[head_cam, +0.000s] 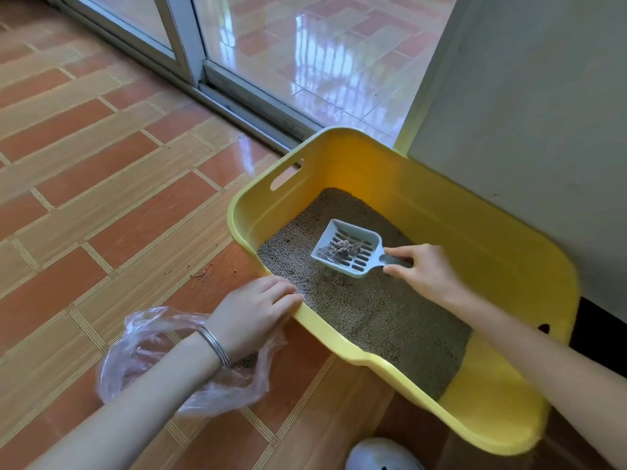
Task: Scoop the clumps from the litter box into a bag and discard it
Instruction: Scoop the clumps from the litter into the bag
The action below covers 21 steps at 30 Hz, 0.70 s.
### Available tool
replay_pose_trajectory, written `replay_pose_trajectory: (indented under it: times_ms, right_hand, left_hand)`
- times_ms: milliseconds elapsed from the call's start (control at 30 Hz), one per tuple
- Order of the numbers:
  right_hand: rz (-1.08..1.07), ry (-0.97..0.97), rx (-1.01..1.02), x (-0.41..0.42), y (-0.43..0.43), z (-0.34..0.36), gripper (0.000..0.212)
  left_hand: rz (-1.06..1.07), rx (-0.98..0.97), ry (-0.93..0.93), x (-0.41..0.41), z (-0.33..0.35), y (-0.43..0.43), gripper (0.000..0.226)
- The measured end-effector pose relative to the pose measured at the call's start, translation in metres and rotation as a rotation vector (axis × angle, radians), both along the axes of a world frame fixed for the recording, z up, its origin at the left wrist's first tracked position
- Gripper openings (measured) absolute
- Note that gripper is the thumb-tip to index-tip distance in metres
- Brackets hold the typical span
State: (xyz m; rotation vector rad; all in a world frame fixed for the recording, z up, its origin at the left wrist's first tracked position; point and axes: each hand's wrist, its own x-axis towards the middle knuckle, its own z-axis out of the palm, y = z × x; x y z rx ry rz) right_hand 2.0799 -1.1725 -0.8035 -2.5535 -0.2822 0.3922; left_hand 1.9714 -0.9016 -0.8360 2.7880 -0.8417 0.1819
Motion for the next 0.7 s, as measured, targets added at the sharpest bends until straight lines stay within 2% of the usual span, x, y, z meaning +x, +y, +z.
replay_pose_trajectory:
  times_ms: [700]
  right_hand:
    - [-0.001,-0.013,-0.05,-0.03,-0.037,0.013,0.042]
  left_hand:
    - [-0.012,0.07,0.028,-0.002,0.009,-0.002,0.036]
